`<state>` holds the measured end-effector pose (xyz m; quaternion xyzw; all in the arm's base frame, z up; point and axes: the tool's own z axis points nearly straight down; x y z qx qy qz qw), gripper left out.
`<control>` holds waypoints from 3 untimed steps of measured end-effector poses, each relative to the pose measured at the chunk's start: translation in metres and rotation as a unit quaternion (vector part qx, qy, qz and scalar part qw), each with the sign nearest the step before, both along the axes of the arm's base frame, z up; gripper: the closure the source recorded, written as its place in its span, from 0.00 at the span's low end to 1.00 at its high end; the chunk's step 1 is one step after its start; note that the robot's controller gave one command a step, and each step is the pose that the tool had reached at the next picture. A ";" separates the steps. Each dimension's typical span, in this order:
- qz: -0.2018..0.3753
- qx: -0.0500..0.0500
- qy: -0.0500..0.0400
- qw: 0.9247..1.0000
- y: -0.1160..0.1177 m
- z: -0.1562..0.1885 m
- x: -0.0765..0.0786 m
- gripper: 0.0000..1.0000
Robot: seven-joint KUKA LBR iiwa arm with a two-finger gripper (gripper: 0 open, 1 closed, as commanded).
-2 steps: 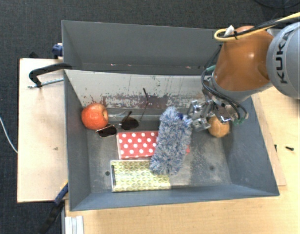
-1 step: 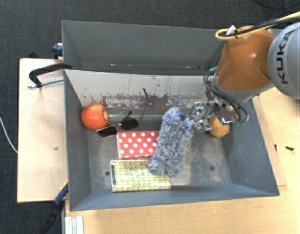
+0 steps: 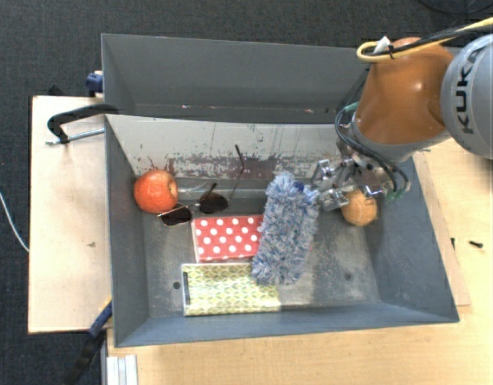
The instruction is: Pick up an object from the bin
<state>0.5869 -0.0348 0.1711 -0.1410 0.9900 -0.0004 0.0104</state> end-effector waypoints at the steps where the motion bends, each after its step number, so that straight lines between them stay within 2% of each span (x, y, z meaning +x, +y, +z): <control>1: -0.027 0.000 0.008 1.000 -0.025 -0.056 0.002 1.00; 2: -0.096 -0.001 0.010 0.995 0.005 -0.077 0.001 1.00; 3: -0.030 -0.002 0.005 1.000 -0.081 0.073 0.010 1.00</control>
Offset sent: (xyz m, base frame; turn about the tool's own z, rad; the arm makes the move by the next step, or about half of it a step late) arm -0.0006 0.1071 -0.1011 -0.2316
